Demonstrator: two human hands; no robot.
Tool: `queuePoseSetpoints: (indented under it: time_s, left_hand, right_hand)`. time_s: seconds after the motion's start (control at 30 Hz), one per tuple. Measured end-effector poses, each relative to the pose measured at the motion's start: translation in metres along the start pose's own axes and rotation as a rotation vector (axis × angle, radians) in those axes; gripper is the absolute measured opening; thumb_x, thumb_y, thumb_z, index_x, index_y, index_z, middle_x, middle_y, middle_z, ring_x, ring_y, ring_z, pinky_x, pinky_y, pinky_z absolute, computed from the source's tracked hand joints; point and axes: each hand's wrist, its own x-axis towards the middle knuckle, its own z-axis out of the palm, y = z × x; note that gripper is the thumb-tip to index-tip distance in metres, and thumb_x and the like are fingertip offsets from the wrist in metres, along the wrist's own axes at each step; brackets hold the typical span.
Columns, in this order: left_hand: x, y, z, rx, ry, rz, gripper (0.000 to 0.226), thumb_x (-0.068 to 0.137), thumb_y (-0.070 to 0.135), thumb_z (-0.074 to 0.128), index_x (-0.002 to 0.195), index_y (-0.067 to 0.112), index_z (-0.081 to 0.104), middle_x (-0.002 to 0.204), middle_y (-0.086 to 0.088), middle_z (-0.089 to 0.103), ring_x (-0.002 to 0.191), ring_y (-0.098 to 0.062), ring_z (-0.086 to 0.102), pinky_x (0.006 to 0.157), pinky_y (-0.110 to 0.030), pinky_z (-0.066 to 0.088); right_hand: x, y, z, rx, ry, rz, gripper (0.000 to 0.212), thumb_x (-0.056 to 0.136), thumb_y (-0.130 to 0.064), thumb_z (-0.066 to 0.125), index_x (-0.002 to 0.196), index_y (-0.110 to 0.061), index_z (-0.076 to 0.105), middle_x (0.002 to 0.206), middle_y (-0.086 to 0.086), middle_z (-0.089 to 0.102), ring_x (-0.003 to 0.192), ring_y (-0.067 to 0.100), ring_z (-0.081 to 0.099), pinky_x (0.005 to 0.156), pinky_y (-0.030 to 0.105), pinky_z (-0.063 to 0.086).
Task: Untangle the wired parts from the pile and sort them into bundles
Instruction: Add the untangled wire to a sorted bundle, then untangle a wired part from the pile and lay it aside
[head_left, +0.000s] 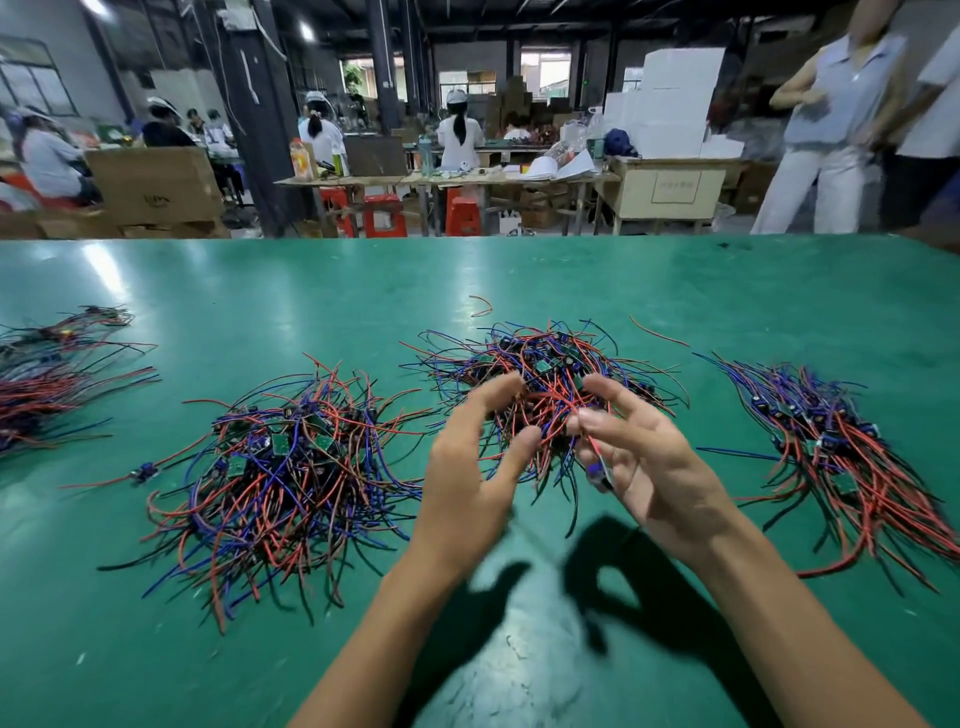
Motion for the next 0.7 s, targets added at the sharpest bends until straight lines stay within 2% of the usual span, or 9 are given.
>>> queuePoseSetpoints:
  time_s: [0.07,0.13,0.23,0.33,0.43,0.53,0.6,0.63,0.7]
  left_hand:
    - [0.002,0.002,-0.002,-0.073,0.035,-0.054,0.033,0.099,0.024,0.063,0.131,0.022,0.061,0.126,0.011,0.067,0.121,-0.007,0.060,0.102,-0.022,0.044]
    - [0.002,0.003,-0.002,-0.203,-0.032,-0.134,0.027,0.097,0.029,0.063,0.121,0.021,0.069,0.113,0.007,0.074,0.108,-0.011,0.068,0.095,-0.028,0.051]
    - [-0.002,0.003,0.004,-0.376,-0.172,-0.235,0.025,0.091,0.019,0.073,0.117,0.019,0.074,0.098,-0.004,0.078,0.093,-0.021,0.074,0.086,-0.030,0.057]
    - [-0.002,0.003,0.008,-0.431,-0.144,-0.258,0.023,0.090,0.007,0.073,0.111,0.016,0.076,0.090,-0.006,0.079,0.075,-0.017,0.074,0.073,-0.022,0.056]
    - [0.006,0.003,-0.004,-0.365,0.049,-0.257,0.013,0.091,0.008,0.072,0.100,0.016,0.078,0.087,-0.003,0.079,0.073,-0.014,0.075,0.072,-0.021,0.057]
    - [0.013,-0.007,-0.031,0.063,0.373,-0.196,0.014,0.090,0.024,0.075,0.102,0.020,0.080,0.092,0.004,0.078,0.088,-0.011,0.072,0.085,-0.029,0.056]
    - [0.014,-0.018,-0.052,0.372,0.666,-0.201,0.019,0.091,0.029,0.073,0.107,0.020,0.079,0.096,-0.007,0.074,0.095,-0.022,0.067,0.090,-0.037,0.051]
    - [0.014,-0.023,-0.061,0.483,0.770,-0.236,0.022,0.091,0.029,0.072,0.110,0.019,0.078,0.097,-0.012,0.072,0.098,-0.029,0.063,0.091,-0.041,0.047]
    - [0.013,-0.032,-0.073,0.625,0.805,-0.359,0.029,0.090,0.027,0.070,0.117,0.019,0.075,0.108,-0.016,0.069,0.110,-0.034,0.053,0.096,-0.045,0.038]
  right_hand:
    - [0.003,0.004,0.003,-0.030,0.114,-0.104,0.056,0.067,-0.006,0.086,0.114,-0.019,0.056,0.082,0.002,0.073,0.058,0.013,0.068,0.053,0.019,0.054]
    - [0.006,0.010,0.003,-0.060,0.193,-0.199,0.057,0.063,-0.017,0.086,0.110,-0.020,0.054,0.081,-0.001,0.073,0.062,0.013,0.070,0.057,0.020,0.054]
    - [0.006,0.019,0.003,-0.124,0.174,-0.284,0.050,0.065,-0.022,0.082,0.108,-0.018,0.057,0.079,0.000,0.075,0.067,0.011,0.068,0.068,0.020,0.054]
    - [0.007,0.025,0.003,-0.204,0.114,-0.311,0.045,0.072,-0.022,0.085,0.110,-0.018,0.061,0.085,0.005,0.078,0.071,0.013,0.069,0.071,0.020,0.053]
    - [0.009,0.030,0.000,-0.492,0.236,-0.399,0.033,0.081,-0.030,0.085,0.107,-0.023,0.065,0.088,-0.002,0.077,0.077,0.011,0.067,0.072,0.023,0.049]
    - [0.009,0.035,-0.011,-1.204,0.444,-0.456,0.024,0.082,-0.043,0.080,0.097,-0.034,0.065,0.081,-0.013,0.068,0.078,0.011,0.062,0.070,0.030,0.047]
    - [0.007,0.038,-0.014,-1.548,0.458,-0.295,0.028,0.082,-0.056,0.073,0.100,-0.036,0.068,0.085,-0.014,0.066,0.091,0.015,0.062,0.078,0.032,0.045]
    - [0.008,0.039,-0.015,-1.620,0.453,-0.215,0.032,0.082,-0.060,0.069,0.101,-0.035,0.070,0.086,-0.014,0.066,0.094,0.016,0.063,0.079,0.031,0.045]
    - [0.010,0.043,-0.015,-1.604,0.445,-0.160,0.025,0.084,-0.057,0.068,0.096,-0.035,0.074,0.077,-0.015,0.064,0.092,0.016,0.066,0.073,0.029,0.042]
